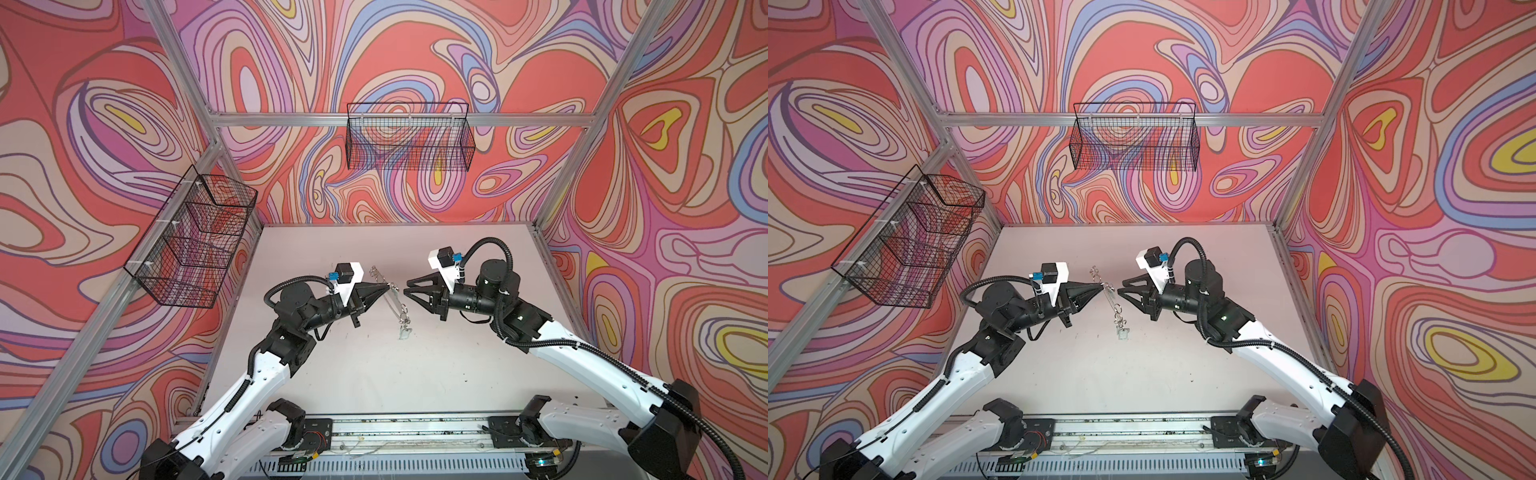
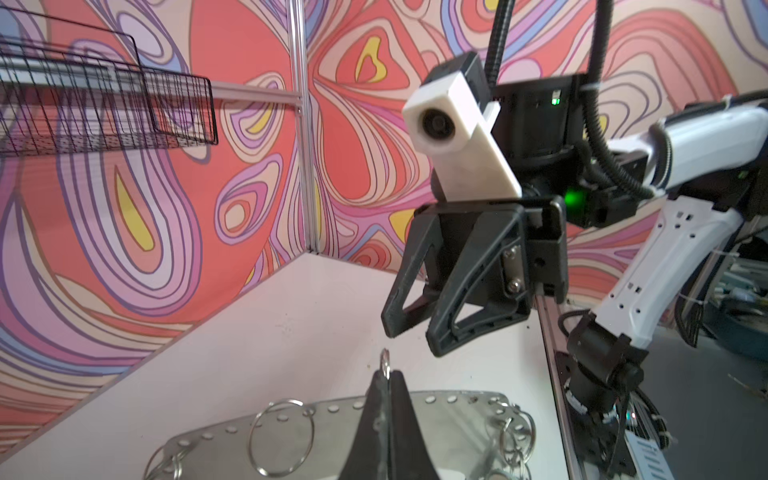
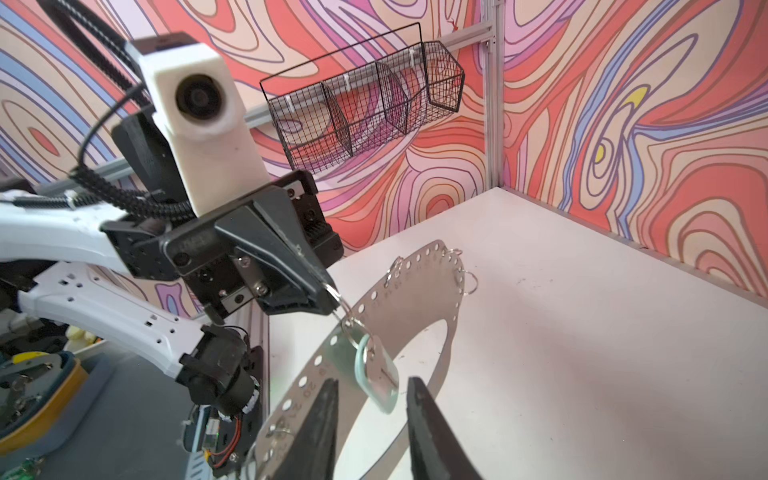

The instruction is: Put the keys on the keyring

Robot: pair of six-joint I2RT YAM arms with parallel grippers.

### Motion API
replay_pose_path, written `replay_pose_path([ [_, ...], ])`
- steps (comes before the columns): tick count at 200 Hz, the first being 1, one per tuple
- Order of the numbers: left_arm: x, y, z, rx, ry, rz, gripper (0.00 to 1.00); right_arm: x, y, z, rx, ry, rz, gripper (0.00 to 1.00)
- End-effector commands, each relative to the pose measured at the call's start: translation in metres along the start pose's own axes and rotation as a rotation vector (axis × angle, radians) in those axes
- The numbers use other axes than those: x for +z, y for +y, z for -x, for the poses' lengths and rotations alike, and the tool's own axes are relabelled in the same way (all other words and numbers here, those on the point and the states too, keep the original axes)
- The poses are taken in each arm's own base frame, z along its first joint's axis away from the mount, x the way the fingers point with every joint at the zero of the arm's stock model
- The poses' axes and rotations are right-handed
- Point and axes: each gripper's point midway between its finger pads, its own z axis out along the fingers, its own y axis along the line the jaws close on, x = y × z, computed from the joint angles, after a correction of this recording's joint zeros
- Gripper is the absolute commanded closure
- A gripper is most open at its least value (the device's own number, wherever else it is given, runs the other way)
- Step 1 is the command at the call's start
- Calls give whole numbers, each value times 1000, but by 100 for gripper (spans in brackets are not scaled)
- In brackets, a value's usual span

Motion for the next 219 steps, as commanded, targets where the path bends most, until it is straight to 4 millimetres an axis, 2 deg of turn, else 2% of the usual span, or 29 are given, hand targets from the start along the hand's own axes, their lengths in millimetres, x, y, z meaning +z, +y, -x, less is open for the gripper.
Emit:
replay_pose_path([
  [1,-6,-7,46,42,-206,-17,100,-1,11,24,27,-102,66,70],
  [40,-6,-12,48,29,-215,-50,100,2,15,30,43,-133,114,69],
  [63,-7,-17,49,25,-217,-68,100,7,15,31,54,-131,134,73],
  [122,-6,-22,46,16,-190,-103,100,4,12,43,90,-174,189,70],
  [219,-3,-22,44,-4,-177,-120,100,11,23,38,106,-123,308,74],
])
